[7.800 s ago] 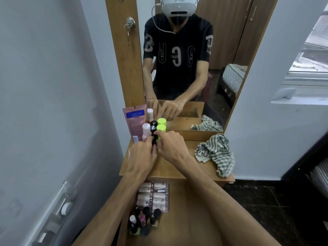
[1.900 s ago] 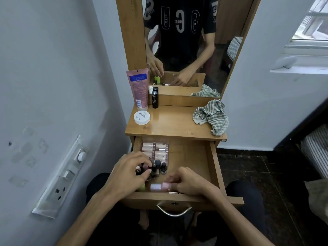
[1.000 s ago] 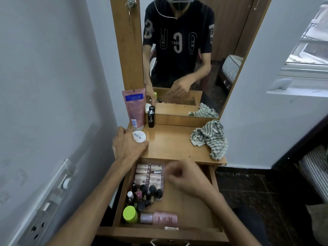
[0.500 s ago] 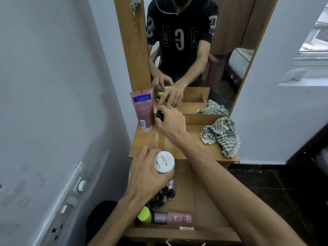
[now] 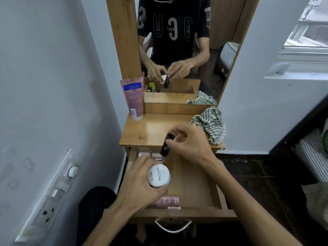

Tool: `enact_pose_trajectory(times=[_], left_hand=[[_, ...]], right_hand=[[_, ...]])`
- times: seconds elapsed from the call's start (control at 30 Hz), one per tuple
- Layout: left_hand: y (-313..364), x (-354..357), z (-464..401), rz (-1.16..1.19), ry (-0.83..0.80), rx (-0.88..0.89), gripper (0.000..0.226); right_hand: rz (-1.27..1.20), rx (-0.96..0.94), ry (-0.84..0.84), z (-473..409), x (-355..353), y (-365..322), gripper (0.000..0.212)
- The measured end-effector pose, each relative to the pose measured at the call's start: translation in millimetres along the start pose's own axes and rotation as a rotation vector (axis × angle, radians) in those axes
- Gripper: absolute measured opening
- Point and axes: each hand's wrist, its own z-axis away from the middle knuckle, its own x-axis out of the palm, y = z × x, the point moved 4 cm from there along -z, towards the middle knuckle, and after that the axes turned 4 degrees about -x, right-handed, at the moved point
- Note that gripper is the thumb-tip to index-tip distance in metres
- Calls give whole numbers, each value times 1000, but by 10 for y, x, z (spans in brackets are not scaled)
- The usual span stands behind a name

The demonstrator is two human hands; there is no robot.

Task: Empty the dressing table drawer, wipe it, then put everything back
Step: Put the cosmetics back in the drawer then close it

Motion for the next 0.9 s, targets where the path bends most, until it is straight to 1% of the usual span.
enact_pose_trajectory(times=[0.13, 0.2, 0.27, 0.47, 0.57, 0.7, 0.83, 0.9], left_hand=[[-178, -216, 91, 41, 37, -82, 53], [-236, -267, 100, 31, 34, -125, 55], [-265, -284, 103, 5, 17, -161, 57], [-298, -237, 136, -29, -18, -175, 61], [-305, -212, 145, -30, -11, -166, 64], [-256, -189, 149, -24, 12, -128, 60], [-143, -146, 139, -26, 23, -79, 54], [-26, -79, 134, -17, 14, -46, 53]], right_hand=[[2, 58, -209, 510, 249, 62, 13], [29, 85, -265, 651, 448, 112, 11], [76, 119, -298, 723, 620, 141, 14], [126, 152, -355, 818, 898, 149, 27], [144, 172, -357, 828, 943, 159, 30], [153, 165, -385, 851, 911, 132, 29], [44, 157, -366, 917, 667, 136, 45], [-43, 203, -335, 948, 475, 193, 45]])
